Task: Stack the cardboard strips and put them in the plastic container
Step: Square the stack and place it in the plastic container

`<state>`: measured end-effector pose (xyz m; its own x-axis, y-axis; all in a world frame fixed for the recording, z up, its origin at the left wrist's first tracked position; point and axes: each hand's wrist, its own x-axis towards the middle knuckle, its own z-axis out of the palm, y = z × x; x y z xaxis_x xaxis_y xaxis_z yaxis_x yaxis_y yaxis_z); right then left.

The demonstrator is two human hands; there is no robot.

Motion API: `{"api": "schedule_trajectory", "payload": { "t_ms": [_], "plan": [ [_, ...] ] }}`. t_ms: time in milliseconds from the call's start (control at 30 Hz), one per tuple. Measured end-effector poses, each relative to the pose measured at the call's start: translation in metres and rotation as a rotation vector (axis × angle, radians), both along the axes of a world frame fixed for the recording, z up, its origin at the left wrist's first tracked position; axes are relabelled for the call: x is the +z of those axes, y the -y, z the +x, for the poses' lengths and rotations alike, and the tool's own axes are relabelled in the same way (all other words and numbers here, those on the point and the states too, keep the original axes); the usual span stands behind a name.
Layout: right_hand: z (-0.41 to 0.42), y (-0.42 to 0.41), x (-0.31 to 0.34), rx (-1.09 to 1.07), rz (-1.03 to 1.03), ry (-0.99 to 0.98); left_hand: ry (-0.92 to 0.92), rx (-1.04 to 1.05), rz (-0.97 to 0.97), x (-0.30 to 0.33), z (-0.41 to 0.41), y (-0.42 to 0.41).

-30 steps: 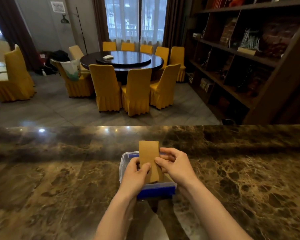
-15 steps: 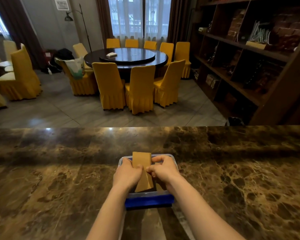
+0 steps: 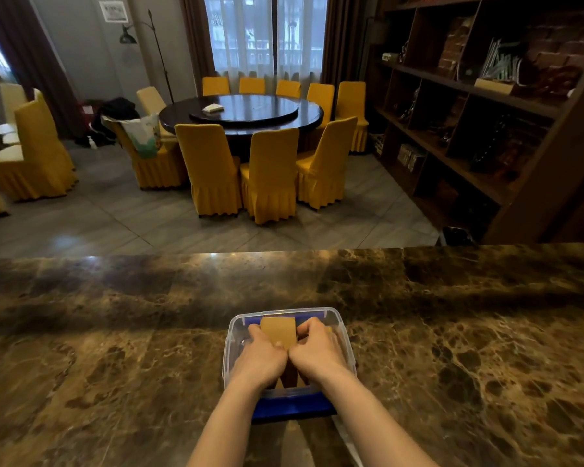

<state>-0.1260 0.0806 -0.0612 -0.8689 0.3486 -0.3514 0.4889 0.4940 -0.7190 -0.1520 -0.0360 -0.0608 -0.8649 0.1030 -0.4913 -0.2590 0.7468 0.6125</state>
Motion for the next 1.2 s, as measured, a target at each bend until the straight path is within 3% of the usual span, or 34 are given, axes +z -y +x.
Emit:
{"api": "schedule_trajectory", "payload": {
  "t_ms": [400,567,667,800,900,1200],
  "plan": [
    [0.005,0.004,-0.014,-0.017,0.242,-0.099,0.086,-0.092,-0.108,-0.014,-0.011,-0.003],
    [0.004,0.002,-0.017,-0.078,0.234,-0.095,-0.023,-0.074,-0.253,-0.019,-0.003,-0.012],
    [0.002,0.004,-0.018,-0.113,0.243,-0.100,-0.104,-0.017,-0.245,-0.016,0.002,-0.014],
    [0.002,0.005,-0.020,-0.113,0.244,-0.125,-0.413,0.057,-0.196,-0.010,0.011,-0.013],
    [0.002,0.004,-0.023,-0.116,0.240,-0.136,-0.523,0.088,-0.203,-0.008,0.018,-0.012],
    [0.002,0.009,-0.025,-0.102,0.249,-0.184,-0.454,0.103,-0.170,-0.006,0.011,-0.006]
  ]
}}
